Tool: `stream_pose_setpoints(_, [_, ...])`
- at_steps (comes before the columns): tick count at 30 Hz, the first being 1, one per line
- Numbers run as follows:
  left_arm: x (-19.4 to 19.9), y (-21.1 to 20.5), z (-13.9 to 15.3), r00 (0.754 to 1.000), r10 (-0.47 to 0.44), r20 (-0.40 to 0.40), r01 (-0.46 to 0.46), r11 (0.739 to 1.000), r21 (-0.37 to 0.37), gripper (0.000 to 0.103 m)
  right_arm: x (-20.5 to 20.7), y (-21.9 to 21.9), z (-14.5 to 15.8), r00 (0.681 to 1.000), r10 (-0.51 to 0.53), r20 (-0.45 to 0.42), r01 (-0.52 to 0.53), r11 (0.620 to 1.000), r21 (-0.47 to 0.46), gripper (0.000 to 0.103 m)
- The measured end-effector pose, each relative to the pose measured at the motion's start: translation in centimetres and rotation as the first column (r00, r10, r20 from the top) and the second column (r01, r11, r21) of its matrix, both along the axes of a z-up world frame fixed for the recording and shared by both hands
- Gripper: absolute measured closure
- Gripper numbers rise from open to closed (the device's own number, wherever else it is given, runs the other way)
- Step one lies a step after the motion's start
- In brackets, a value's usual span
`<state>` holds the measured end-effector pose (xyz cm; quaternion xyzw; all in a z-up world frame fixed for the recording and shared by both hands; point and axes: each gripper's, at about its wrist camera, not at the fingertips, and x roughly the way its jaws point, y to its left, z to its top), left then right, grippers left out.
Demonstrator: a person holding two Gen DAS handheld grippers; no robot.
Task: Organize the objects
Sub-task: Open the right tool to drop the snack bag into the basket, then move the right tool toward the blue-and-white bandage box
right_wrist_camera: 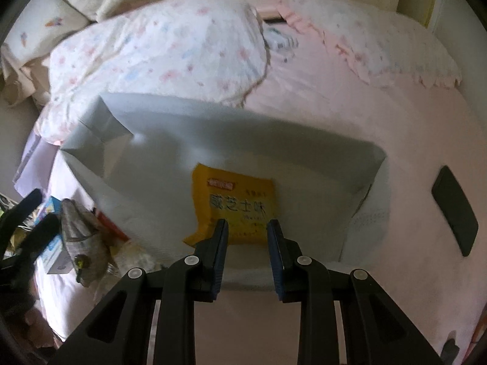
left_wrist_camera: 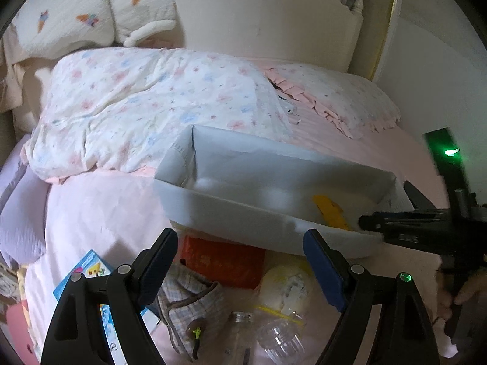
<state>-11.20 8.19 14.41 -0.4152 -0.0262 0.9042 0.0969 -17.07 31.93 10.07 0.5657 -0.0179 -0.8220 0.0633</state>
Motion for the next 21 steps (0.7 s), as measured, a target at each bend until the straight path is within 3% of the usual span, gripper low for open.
stream_pose_setpoints(3, [-0.1,-0.2,-0.4,1.000,0.011,0.016,-0.011,1.000,-0.009,0.019,-1.6,0.0,-2.4,0.994,-0.035,0.106,0.038,0.999,-0.030,0.075])
stream_pose_setpoints(6, [0.1,-0.4,-0.4,1.000,0.014,0.014,-0.014,1.000,-0.020,0.019,-2.7,0.9,-5.4,0.963,-0.089,0.254,0.118,0.988,-0.100,0.075])
stream_pose_setpoints(8, [0.3,-0.5,-0.3,1.000,0.012,0.014,-0.012,1.000,-0.021,0.019,-2.7,1.3,-6.7,0.947,-0.100,0.306,0.148,0.979,-0.140,0.073])
stream_pose_setpoints(15, [0.9,-1.0,0.3,1.000,0.022,-0.002,-0.022,1.000,-0.014,0.019,-0.4,-1.0,-3.1,0.987,0.001,0.163,0.021,0.991,-0.132,0.073])
stream_pose_setpoints(21, [2.3,-2.2,0.1,0.999,0.053,-0.011,-0.053,0.998,0.018,0.019,2.1,-1.0,2.3,0.998,0.013,-0.066,-0.020,0.995,-0.100,0.073])
